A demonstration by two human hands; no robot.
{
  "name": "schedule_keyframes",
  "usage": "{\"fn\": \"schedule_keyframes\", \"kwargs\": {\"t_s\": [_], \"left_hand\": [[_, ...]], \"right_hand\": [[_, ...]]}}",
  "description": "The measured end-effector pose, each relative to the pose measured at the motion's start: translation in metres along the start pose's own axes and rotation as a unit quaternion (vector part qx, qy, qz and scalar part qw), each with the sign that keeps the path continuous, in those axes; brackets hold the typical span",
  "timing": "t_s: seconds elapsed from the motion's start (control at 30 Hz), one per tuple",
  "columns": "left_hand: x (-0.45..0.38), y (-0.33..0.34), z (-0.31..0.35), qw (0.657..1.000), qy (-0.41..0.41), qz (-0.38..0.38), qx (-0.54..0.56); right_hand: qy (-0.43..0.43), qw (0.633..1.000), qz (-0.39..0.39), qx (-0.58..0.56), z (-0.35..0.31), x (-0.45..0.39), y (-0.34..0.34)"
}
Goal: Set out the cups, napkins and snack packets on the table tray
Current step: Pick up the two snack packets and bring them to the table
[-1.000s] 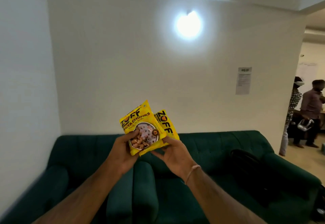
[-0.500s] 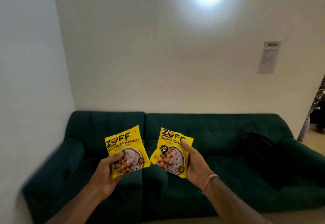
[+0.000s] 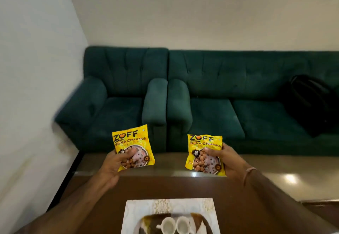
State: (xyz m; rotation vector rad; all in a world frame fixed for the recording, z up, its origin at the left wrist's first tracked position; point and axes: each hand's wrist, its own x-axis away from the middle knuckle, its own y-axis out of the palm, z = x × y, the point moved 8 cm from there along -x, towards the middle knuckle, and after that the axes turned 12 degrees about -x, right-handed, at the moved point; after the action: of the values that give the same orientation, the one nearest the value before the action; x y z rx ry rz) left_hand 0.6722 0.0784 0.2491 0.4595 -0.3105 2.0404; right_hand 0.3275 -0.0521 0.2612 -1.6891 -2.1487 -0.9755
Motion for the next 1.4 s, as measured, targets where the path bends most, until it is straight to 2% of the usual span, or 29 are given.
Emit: {"fn": "schedule_keyframes", "kwargs": {"t_s": [0.33, 0.7, 0.97, 1.23, 1.4], "left_hand": [[-0.012, -0.03, -0.176, 0.99, -0.114, 0.043, -0.067], [0.01, -0.034, -0.326, 0.974, -0.208, 0.023, -0.089], [0.022, -0.03, -0.377, 0.963, -0.239, 0.024, -0.122], [0.023, -0.019, -0.392, 0.957, -0.201, 0.033, -0.207], [0.026, -0.014, -0.39, 0.937, -0.184, 0.051, -0.292]], "right_hand": [[0.083, 0.993, 0.064, 0.057, 0.146, -0.036, -0.084], [0.158, 0.977, 0.135, 0.048, 0.279, -0.042, -0.149], [0.083, 0.973, 0.157, 0.147, 0.306, -0.045, -0.199], [0.054, 0.951, 0.184, 0.243, 0.318, -0.042, -0.203], [0.043, 0.937, 0.179, 0.297, 0.318, -0.04, -0.2]]}}
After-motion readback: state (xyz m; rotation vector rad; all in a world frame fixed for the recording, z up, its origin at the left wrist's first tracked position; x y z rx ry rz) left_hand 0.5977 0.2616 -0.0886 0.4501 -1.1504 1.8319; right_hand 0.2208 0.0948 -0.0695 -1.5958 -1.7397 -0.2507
